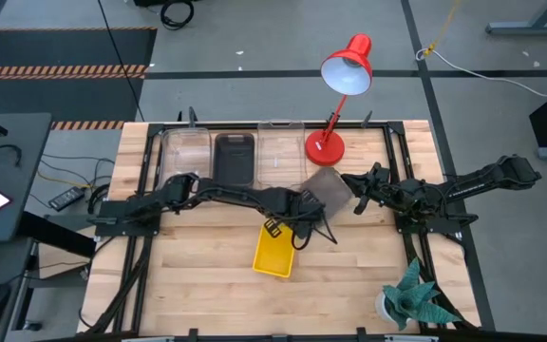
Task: Stack baskets by color
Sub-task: Stack the bottom black bin on top of the top black bin
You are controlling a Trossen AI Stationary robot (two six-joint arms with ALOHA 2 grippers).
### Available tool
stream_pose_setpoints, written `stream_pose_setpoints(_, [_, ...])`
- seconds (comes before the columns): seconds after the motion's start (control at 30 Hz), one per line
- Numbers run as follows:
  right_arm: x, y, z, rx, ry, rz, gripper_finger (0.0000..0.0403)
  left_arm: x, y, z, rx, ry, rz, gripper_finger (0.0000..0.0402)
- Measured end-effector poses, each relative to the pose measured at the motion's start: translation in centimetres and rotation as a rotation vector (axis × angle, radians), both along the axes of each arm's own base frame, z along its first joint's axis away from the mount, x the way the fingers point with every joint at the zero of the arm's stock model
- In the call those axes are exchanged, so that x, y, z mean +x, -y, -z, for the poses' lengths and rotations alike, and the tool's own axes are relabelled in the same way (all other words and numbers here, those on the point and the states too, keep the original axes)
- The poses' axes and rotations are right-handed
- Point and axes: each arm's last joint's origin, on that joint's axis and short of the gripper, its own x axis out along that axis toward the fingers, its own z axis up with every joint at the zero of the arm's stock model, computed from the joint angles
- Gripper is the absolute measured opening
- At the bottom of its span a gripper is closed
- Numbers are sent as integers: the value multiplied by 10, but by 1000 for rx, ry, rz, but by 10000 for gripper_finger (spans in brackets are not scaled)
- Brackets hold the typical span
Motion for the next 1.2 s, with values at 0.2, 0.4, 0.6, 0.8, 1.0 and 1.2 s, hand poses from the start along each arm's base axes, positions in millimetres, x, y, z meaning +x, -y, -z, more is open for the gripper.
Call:
stream_pose_setpoints(0.2, [0,0,0,0,3,0,13,-5,20,-15,-3,-5,26,4])
stream_pose_setpoints(0.4, [0,0,0,0,0,0,13,-9,37,-35,-68,-7,5,3])
stream_pose_setpoints(0.6, [0,0,0,0,0,0,13,-17,52,-66,-226,-16,-94,1])
stream_pose_setpoints(0.8, [0,0,0,0,0,0,13,-33,66,-93,-274,-34,-207,1])
stream_pose_setpoints(1.0, [0,0,0,0,0,0,13,-55,68,-112,-308,-58,-395,1])
stream_pose_setpoints(1.2, [0,0,0,0,0,0,13,-66,62,-118,-256,-45,-587,0])
